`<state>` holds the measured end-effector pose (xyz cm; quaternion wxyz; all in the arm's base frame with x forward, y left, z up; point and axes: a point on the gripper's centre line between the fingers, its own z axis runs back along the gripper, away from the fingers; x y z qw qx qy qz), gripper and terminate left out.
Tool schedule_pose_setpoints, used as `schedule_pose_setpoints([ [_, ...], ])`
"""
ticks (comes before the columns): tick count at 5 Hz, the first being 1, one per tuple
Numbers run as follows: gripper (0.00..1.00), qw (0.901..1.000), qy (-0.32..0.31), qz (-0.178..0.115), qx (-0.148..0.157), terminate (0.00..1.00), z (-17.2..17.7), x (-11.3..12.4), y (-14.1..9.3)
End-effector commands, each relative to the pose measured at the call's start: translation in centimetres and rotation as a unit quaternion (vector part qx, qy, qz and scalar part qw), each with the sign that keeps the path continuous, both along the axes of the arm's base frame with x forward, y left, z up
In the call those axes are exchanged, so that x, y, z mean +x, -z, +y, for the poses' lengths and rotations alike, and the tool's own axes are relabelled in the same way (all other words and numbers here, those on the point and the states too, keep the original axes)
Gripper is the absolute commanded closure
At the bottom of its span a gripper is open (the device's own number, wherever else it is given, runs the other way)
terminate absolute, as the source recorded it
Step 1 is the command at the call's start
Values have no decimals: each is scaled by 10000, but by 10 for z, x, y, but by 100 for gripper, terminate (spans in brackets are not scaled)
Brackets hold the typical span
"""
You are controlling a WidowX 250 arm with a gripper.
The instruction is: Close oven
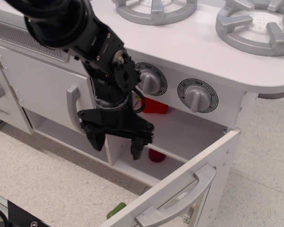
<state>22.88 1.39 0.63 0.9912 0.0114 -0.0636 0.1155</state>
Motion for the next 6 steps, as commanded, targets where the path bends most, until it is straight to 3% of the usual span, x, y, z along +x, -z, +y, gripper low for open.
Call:
schedule_pose_setpoints([
  [1, 0, 9938, 1095, -47, -201, 0, -22, -16, -27],
  [3, 0, 9831, 1706, 233, -628, 0, -41, -33, -27],
  [5, 0, 9746, 2112, 412, -624, 0, -53, -54, -12],
  [6, 0, 9751, 2131, 306, -525, 0, -54, -57, -4],
])
